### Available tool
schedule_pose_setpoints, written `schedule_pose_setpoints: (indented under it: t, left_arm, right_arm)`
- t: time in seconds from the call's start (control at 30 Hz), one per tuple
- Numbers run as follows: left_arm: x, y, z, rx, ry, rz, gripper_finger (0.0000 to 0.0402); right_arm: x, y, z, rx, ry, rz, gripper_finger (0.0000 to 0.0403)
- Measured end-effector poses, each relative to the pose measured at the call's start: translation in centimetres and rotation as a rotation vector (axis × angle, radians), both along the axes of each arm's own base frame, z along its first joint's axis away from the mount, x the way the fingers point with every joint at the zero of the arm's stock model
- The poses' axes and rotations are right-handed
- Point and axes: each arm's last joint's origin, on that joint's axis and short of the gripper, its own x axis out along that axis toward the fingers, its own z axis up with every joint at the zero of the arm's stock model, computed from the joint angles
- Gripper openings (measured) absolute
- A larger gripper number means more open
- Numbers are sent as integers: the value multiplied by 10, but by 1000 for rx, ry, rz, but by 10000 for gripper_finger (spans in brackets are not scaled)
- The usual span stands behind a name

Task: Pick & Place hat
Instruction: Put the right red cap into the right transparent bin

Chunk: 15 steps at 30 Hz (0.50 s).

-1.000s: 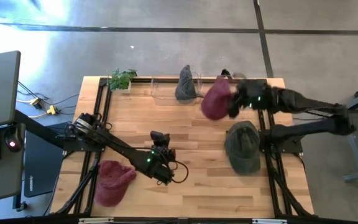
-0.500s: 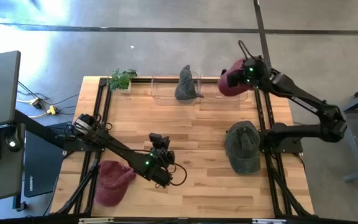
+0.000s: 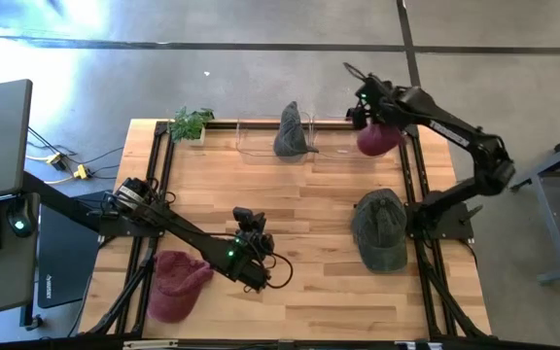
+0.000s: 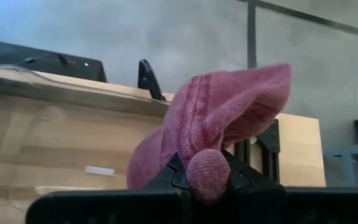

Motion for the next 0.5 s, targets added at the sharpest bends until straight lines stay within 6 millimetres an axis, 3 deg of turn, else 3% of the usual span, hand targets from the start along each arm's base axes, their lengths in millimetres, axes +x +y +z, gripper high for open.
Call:
schedule_pose_setpoints:
  t: [0.27, 0.4, 0.5]
  left_arm:
    - [0, 0, 0, -14, -15, 9, 85]
    - [0, 0, 0, -21, -12, 9, 85]
    - [0, 0, -1, -27, -9, 8, 85]
  right_arm:
    - [38, -23, -39, 86, 85, 13, 18]
    - [39, -30, -55, 140, 144, -16, 19]
    - [32, -30, -56, 165, 190, -42, 20]
